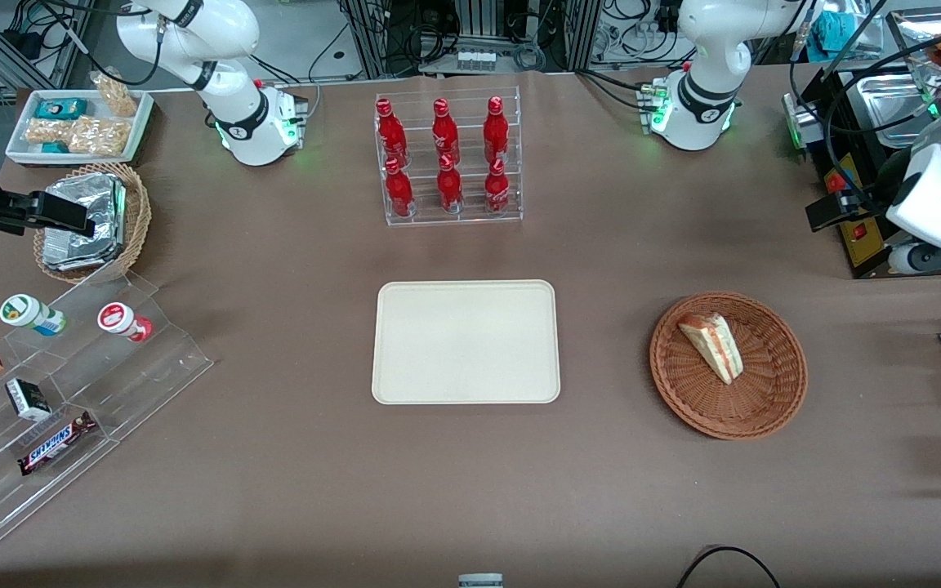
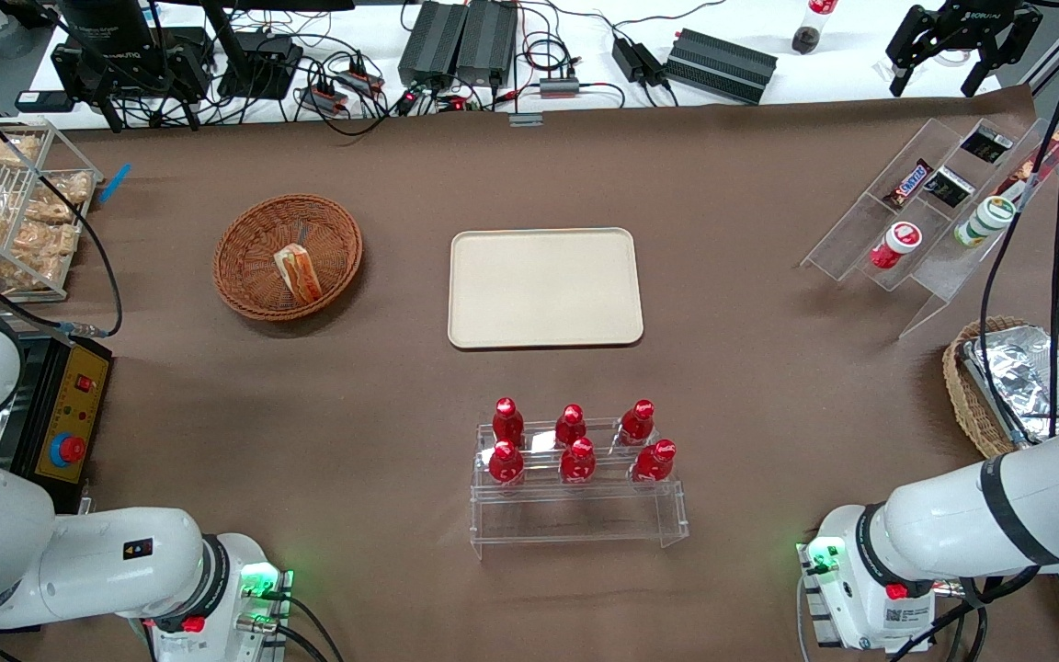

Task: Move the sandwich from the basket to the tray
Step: 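Move the left gripper over the sandwich in the wicker basket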

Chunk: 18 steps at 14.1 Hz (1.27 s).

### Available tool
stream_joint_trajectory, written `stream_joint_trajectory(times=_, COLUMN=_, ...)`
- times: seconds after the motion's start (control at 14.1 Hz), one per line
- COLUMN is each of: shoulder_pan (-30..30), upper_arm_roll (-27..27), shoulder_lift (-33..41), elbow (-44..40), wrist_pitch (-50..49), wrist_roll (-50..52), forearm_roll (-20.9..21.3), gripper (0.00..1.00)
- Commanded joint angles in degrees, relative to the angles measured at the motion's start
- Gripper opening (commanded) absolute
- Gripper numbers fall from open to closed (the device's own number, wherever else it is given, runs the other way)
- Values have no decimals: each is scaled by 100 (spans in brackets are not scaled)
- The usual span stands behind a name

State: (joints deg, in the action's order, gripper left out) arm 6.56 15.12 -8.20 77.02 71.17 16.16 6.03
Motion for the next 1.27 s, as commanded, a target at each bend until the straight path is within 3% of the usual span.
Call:
stream_joint_trajectory(times=0.0, shoulder_pan=-24, upper_arm_roll=9, shoulder_lift=-86, elbow=-161, wrist_pitch=-112, wrist_roll=-52, forearm_roll=-23, gripper=100)
stream_joint_trajectory(times=0.57, shoulder_pan=-6, upper_arm_roll=-9, shoulder_lift=-621, elbow=154, wrist_pitch=-25, wrist_roll=89, forearm_roll=-23, gripper=100)
stream_joint_trajectory(times=0.85, shoulder_pan=-6, upper_arm_roll=-9, shoulder_lift=-648, elbow=1285, wrist_pitch=1316, wrist_roll=544, forearm_roll=-67, gripper=100)
stream_joint_trajectory(times=1.2, shoulder_pan=-15, upper_arm_roll=-9, shoulder_lift=-622, elbow=2516, wrist_pitch=2908, wrist_roll=1828, forearm_roll=-41, gripper=100)
